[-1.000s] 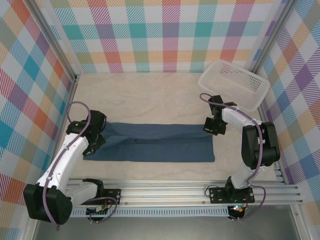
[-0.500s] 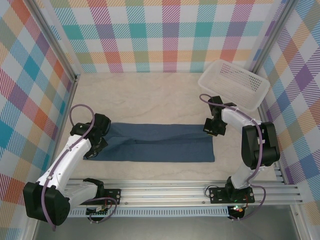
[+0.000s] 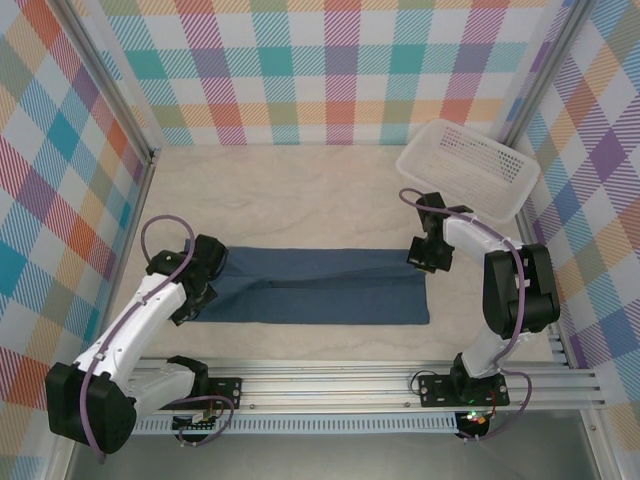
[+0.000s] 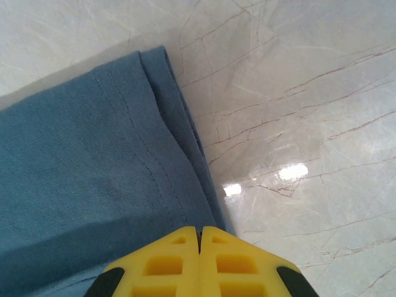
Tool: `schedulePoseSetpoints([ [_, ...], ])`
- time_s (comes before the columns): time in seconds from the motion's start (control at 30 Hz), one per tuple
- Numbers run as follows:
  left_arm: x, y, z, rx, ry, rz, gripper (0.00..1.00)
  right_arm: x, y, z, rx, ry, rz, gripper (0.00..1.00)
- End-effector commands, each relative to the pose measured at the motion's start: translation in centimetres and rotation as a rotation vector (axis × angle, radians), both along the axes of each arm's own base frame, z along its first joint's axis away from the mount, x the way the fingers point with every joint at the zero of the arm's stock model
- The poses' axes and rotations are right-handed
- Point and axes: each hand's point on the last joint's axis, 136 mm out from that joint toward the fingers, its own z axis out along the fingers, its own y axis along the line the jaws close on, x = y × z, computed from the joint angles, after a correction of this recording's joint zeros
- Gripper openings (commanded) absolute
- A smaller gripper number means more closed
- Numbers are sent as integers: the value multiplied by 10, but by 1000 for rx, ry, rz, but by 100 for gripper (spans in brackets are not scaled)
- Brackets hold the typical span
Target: Fold and stack the t-shirts
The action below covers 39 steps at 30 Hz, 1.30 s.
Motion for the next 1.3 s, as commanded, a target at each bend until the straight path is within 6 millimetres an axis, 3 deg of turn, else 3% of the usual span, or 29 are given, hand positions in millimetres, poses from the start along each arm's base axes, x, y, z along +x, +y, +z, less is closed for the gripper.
schedulePoseSetpoints([
  [0.0, -7, -1, -9, 18, 33, 4, 0, -15, -3, -1, -10, 28, -25, 3],
  [0.23, -8, -2, -16, 32, 56, -9, 0, -23, -6, 1, -19, 31, -47, 9],
  [0.5, -14, -2, -19, 37, 67, 5, 0, -22, -12, 14, -44, 0, -69, 25],
  [0.6, -9, -2, -10, 44, 52, 0, 17, -17, -8, 23, -21, -37, -66, 28],
  [0.67, 1, -3, 2, 51, 22, -15, 26, -11, -2, 27, 7, -51, -57, 28],
  [0.73, 14, -5, 15, 54, -22, -33, 29, -7, 9, 28, 54, -59, -50, 25],
  [0.9, 58, -23, 33, 14, -103, -96, 37, -18, 30, 5, 152, 7, -93, 11],
  [1.07, 93, -30, 3, -143, -59, -66, 37, -45, 23, -23, 129, 99, -131, 7],
  [1.27, 146, 18, -14, -249, -87, 79, 39, -51, 16, -27, 92, 109, -98, 6],
])
